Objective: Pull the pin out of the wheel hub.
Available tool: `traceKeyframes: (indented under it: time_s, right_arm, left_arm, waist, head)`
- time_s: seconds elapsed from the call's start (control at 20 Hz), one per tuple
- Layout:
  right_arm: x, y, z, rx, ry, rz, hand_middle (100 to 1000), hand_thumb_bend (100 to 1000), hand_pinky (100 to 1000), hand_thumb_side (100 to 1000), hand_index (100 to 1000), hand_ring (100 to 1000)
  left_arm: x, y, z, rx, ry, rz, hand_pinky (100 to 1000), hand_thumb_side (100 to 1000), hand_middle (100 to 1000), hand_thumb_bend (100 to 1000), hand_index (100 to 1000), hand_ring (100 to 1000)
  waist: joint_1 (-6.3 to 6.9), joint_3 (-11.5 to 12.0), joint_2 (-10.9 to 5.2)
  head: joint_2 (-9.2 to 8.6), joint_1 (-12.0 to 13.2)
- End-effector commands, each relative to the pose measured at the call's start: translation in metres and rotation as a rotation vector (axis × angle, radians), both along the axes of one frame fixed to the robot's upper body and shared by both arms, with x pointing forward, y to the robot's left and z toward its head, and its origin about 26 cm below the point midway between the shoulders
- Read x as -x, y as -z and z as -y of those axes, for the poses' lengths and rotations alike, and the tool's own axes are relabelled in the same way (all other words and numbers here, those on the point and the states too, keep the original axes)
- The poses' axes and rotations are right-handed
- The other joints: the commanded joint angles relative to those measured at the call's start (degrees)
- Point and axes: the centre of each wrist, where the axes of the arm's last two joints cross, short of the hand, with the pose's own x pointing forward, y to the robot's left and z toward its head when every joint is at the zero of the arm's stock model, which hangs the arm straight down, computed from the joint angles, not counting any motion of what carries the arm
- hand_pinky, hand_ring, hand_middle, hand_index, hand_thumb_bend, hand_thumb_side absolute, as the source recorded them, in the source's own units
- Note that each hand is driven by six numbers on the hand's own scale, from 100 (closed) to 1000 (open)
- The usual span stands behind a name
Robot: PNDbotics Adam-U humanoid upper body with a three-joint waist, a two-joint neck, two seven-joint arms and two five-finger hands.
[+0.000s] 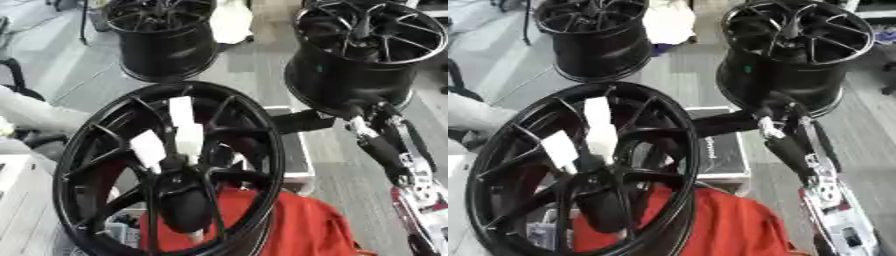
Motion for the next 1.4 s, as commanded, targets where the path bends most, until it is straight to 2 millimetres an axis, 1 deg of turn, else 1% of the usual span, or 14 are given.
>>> traceKeyframes:
  time_s: [0.05,0.1,0.15,0.2,0.25,0.3,0.35,0.45,0.5,0.6,0.7,0.75,1.0,1.4]
  right_arm:
    - [-0.002,-0.008,0.003,0.011,0.008,0.026,758,100,682,413,873,712]
    - [-0.002,-0.008,0.003,0.010,0.009,0.027,758,100,682,413,873,712]
    - [-0.002,-0.009,0.003,0.008,0.010,0.028,758,100,683,413,873,712]
    - [-0.002,-0.009,0.003,0.007,0.011,0.029,758,100,683,413,873,712]
    - [-0.002,-0.009,0.003,0.005,0.012,0.030,758,100,683,414,873,712]
    - [-0.002,-0.009,0.003,0.004,0.012,0.030,758,100,683,414,874,712]
    - [-0.003,-0.010,0.003,0.003,0.012,0.032,758,100,683,414,874,712]
    - [-0.003,-0.011,0.003,0.001,0.015,0.035,758,100,683,414,873,712]
    - [-0.003,-0.011,0.003,0.000,0.017,0.036,758,100,683,414,873,712]
    - [-0.003,-0.011,0.002,-0.002,0.017,0.036,758,100,683,414,874,712]
    - [-0.003,-0.011,0.002,-0.004,0.014,0.036,758,100,683,415,874,712]
    - [-0.003,-0.011,0.001,-0.005,0.014,0.036,758,100,683,415,874,712]
    - [-0.003,-0.012,0.001,-0.011,0.015,0.037,758,100,683,417,874,712]
    - [-0.004,-0.012,0.000,-0.025,0.020,0.042,757,100,683,421,874,712]
  left_arm:
    - [0.014,0.014,-0.034,-0.147,0.056,-0.142,502,238,552,186,745,521]
    - [0.018,0.026,-0.041,-0.150,0.014,-0.156,522,246,569,199,760,536]
    - [0.021,0.037,-0.046,-0.152,-0.031,-0.161,602,321,644,285,830,610]
    - [0.024,0.049,-0.051,-0.152,-0.075,-0.153,620,341,670,306,844,630]
    - [0.027,0.060,-0.054,-0.150,-0.117,-0.136,672,509,735,458,878,694]
    - [0.030,0.071,-0.057,-0.146,-0.156,-0.113,675,521,739,468,881,698]
    - [0.033,0.082,-0.059,-0.136,-0.189,-0.093,713,634,791,541,909,746]
    - [0.037,0.098,-0.059,-0.116,-0.237,-0.043,758,726,853,593,940,799]
    - [0.038,0.104,-0.058,-0.106,-0.254,-0.015,764,744,868,592,946,808]
    - [0.040,0.114,-0.055,-0.067,-0.291,0.054,758,767,868,536,945,803]
    - [0.041,0.122,-0.050,-0.002,-0.328,0.143,731,772,832,425,933,767]
    - [0.041,0.126,-0.047,0.030,-0.340,0.178,708,741,801,346,918,742]
    - [0.037,0.138,-0.017,0.284,-0.325,0.339,640,687,738,121,874,666]
    - [0.035,0.138,0.056,0.724,-0.315,0.459,570,700,660,100,829,595]
  waist:
    - [-0.06,0.13,-0.55]
    - [-0.17,0.13,-0.52]
    - [-0.31,0.17,-0.48]
    - [-0.43,0.19,-0.45]
    - [-0.58,0.21,-0.40]
    - [-0.71,0.21,-0.33]
    - [-0.88,0.23,-0.23]
    - [-1.16,0.30,-0.06]
    - [-1.24,0.37,0.01]
    - [-1.39,0.55,0.10]
    - [-1.54,0.70,0.18]
    - [-1.61,0.74,0.22]
    - [-1.90,1.00,0.47]
    - [-2.73,1.64,1.19]
  head:
    - [-0.36,-0.18]
    - [-0.40,-0.24]
    - [-0.40,-0.29]
    - [-0.42,-0.31]
    - [-0.48,-0.42]
    - [-0.57,-0.50]
    - [-0.65,-0.64]
    - [-0.69,-0.73]
    - [-0.68,-0.74]
    - [-0.59,-0.76]
    - [-0.62,-0.88]
    - [-0.67,-0.93]
    - [-0.83,-1.11]
    - [-1.23,-1.84]
